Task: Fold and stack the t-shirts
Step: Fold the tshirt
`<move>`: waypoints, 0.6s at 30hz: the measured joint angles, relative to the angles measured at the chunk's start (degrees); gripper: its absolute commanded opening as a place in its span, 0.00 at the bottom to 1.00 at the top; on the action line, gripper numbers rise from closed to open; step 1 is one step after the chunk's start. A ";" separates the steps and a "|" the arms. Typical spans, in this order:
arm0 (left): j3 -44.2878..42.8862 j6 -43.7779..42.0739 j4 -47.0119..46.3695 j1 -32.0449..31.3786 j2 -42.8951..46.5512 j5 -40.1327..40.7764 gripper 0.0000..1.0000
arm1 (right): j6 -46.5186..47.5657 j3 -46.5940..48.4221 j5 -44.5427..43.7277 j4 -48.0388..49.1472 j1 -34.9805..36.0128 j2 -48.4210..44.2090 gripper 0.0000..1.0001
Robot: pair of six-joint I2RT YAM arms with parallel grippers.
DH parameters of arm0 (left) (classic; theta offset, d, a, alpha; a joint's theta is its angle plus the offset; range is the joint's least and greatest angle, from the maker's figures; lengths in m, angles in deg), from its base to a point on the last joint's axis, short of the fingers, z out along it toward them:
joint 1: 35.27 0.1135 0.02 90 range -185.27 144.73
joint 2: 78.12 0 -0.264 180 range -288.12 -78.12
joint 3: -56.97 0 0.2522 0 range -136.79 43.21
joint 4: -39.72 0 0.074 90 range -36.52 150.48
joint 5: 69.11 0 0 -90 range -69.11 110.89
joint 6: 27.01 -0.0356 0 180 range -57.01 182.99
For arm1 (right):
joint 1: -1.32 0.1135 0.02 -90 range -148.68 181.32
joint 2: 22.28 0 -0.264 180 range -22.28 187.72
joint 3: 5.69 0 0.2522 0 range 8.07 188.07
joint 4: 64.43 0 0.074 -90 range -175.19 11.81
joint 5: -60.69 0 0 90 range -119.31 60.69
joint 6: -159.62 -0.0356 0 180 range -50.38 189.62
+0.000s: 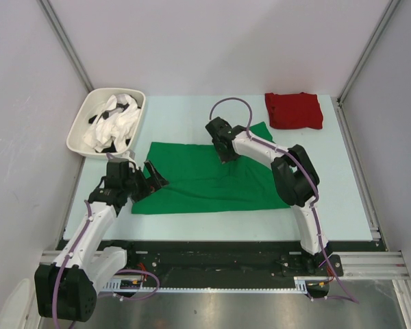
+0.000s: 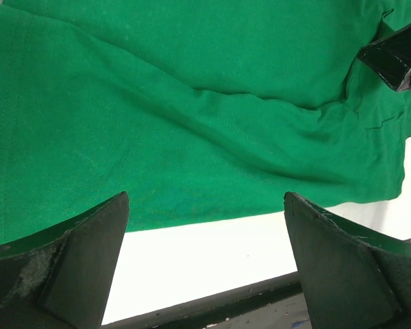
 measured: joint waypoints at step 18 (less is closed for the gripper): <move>0.00 0.00 0.00 0.00 0.00 0.07 1.00 | -0.07 -2.34 -0.33 0.24 -0.59 1.05 0.24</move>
